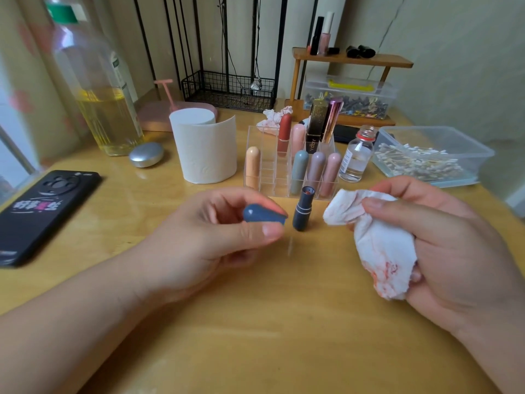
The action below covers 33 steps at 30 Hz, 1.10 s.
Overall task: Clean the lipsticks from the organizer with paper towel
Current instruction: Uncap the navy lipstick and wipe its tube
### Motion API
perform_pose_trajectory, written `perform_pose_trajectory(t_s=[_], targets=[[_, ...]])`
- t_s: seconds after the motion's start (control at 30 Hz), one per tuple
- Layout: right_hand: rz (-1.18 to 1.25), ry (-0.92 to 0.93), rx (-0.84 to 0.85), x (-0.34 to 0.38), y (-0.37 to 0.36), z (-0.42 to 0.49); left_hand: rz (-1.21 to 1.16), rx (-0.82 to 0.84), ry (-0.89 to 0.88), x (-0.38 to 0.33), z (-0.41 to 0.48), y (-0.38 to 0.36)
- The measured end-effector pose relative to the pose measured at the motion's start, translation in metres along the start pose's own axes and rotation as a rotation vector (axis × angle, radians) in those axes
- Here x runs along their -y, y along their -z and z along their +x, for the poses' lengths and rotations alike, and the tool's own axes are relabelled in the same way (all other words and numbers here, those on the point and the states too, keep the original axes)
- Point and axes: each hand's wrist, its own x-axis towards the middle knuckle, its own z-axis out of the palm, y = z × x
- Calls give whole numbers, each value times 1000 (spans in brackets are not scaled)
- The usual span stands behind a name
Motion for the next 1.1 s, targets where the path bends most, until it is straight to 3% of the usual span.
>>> perform_pose_trajectory(t_s=[0.07,0.13,0.27,0.43,0.6,0.8,0.9,1.1], targets=[[8,45,-92,-1,3,6,467,-210,-26,-2,3,5],[11,79,-170,-2,7,12,875,-302,-25,-4,4,8],[22,86,-220,-6,9,17,1183,-225,76,-3,7,5],[18,59,-177,-8,7,15,1236,-231,104,-2,10,6],[5,56,-172,-9,8,16,1107,-297,137,-2,9,4],[34,68,-169,-8,6,14,1056,-391,-217,-10,14,-17],[34,77,-180,-8,6,15,1011,-339,-149,-17,27,-28],[19,84,-173,-9,10,16,1210,-201,52,-26,56,-34]])
